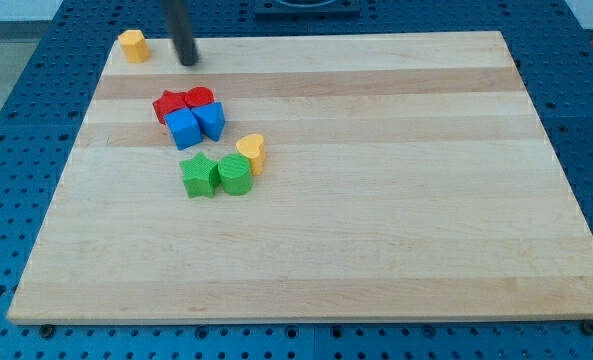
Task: Move the yellow heart into the green blocks
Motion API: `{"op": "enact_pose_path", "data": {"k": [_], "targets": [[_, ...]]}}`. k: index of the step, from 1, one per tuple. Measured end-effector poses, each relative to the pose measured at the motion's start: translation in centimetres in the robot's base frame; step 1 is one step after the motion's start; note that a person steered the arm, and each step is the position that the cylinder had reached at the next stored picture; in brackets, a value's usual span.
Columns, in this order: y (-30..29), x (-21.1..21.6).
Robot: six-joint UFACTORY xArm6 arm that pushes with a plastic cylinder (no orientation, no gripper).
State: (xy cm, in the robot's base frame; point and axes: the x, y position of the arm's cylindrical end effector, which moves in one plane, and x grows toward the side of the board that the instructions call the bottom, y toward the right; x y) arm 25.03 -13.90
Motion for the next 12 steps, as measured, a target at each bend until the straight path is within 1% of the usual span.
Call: {"op": "enact_pose_path", "data": {"k": [1,2,3,4,5,6,8,10,11,12], "targets": [[9.9,6.1],[12.5,12.7],[10.3,15.1],[6.7,15.1],[2.9,16.0],[1.5,17.3],[1.4,17.5],[-0.5,17.5],[-0.6,17.5],[-1.0,16.0]]}}
